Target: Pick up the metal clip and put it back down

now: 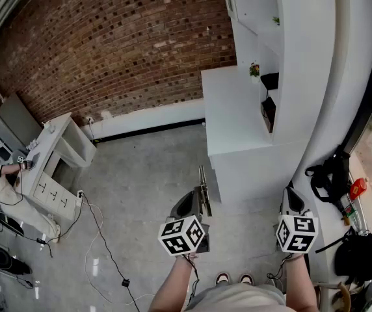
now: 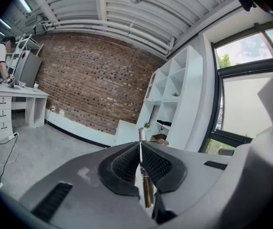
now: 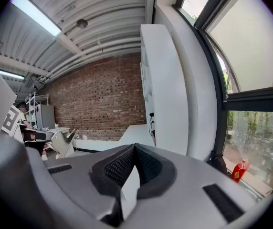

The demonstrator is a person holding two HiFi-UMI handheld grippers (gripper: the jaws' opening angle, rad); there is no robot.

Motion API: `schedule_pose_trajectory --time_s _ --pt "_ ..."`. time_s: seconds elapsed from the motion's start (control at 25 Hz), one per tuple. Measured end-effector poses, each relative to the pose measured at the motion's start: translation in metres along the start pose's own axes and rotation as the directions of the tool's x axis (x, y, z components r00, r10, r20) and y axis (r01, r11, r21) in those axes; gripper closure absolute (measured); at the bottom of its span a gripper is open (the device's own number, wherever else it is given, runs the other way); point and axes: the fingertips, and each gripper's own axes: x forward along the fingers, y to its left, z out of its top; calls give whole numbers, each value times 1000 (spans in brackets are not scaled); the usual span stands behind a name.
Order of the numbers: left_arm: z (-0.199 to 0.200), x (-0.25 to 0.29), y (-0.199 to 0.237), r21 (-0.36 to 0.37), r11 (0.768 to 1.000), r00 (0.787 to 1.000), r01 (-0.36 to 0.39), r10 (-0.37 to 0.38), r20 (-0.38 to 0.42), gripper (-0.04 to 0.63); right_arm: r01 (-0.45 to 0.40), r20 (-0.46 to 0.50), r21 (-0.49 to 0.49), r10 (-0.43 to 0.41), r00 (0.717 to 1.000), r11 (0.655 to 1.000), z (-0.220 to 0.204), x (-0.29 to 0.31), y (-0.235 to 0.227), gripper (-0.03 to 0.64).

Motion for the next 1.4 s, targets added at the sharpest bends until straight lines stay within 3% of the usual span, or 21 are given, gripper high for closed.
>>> schedule_pose_trajectory --time_s 0.32,0.92,1.4 --pt "5 1 12 -3 1000 1000 14 -14 -5 580 -30 -18 66 31 999 997 -3 5 11 615" --pt "6 19 53 -14 998 997 57 -58 -45 580 84 -70 90 -78 995 992 -24 1 23 615" --pt "23 97 58 2 1000 999 15 -15 -43 580 52 -75 107 -44 996 993 -5 95 -4 615"
